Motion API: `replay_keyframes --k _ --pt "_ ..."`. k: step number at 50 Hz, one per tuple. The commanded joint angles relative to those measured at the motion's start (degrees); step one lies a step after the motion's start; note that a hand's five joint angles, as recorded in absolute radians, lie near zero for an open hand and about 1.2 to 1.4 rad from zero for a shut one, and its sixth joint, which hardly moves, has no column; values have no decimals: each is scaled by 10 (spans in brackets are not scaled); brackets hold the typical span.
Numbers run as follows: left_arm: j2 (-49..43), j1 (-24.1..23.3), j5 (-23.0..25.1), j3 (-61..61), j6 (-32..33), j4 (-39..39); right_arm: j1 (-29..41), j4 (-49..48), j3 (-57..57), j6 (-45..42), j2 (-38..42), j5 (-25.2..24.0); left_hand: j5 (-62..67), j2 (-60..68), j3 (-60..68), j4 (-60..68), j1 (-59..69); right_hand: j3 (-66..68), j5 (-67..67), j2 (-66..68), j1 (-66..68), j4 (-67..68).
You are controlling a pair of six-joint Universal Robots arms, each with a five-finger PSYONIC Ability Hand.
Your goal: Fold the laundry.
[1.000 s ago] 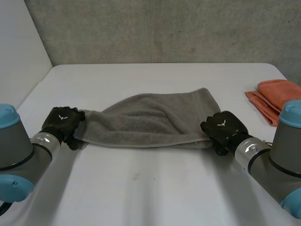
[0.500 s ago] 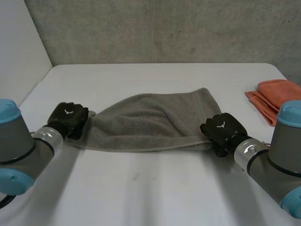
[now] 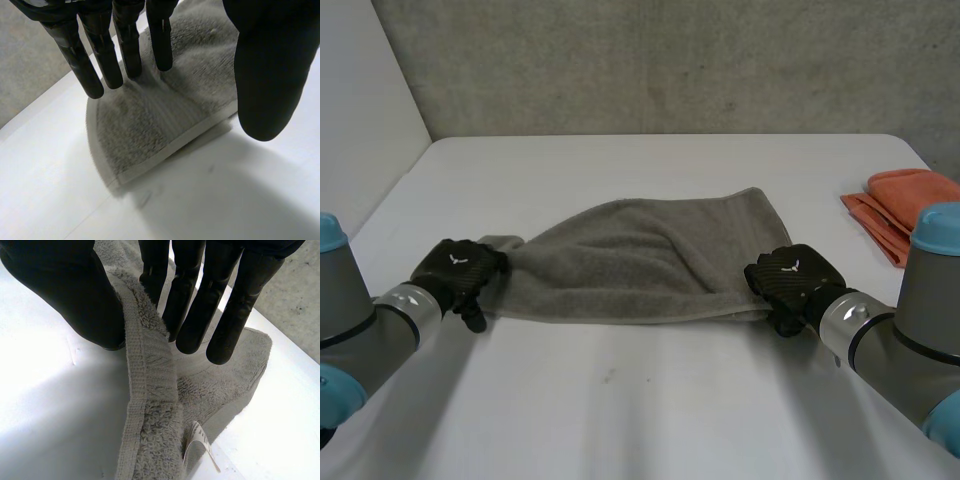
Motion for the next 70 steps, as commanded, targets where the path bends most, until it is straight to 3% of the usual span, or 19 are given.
replay_keyframes --k 1,17,33,43,45,48,53,57,61,66,70 --pt "-49 12 -1 40 17 8 -1 0 1 -1 0 0 29 22 20 28 30 90 90 90 185 91" --pt "-106 13 0 114 18 13 -2 -1 0 -1 9 0 85 78 75 83 86 87 87 87 182 88" --pt "-130 13 0 155 17 13 -2 -1 -4 -2 20 0 308 301 299 307 309 87 87 87 182 88" --pt "-155 13 0 169 30 12 -2 -1 -4 -3 21 0 362 355 353 361 363 87 87 87 182 88" --pt "-158 13 1 173 42 13 -2 -1 -4 -3 21 0 434 427 425 432 435 87 87 87 182 88" --pt "-158 13 3 174 52 13 -2 -1 -4 -3 21 0 549 541 539 547 550 87 87 87 182 88" --pt "-137 10 9 161 58 11 -2 0 -5 -2 20 1 549 542 539 547 550 87 87 87 182 88" --pt "-58 5 10 126 45 6 -3 1 -10 -1 17 1 549 542 539 547 550 87 87 87 182 88" --pt "14 -1 10 85 9 7 -2 4 -15 1 15 4 549 542 539 547 550 17 17 17 111 18" --pt "74 -15 10 65 -44 5 -23 15 -19 29 -3 7 549 542 539 547 550 -331 -331 -331 -236 -330" --pt "96 -17 10 57 -73 4 -59 48 -32 91 -24 5 549 542 539 547 550 -471 -471 -471 -376 -470"
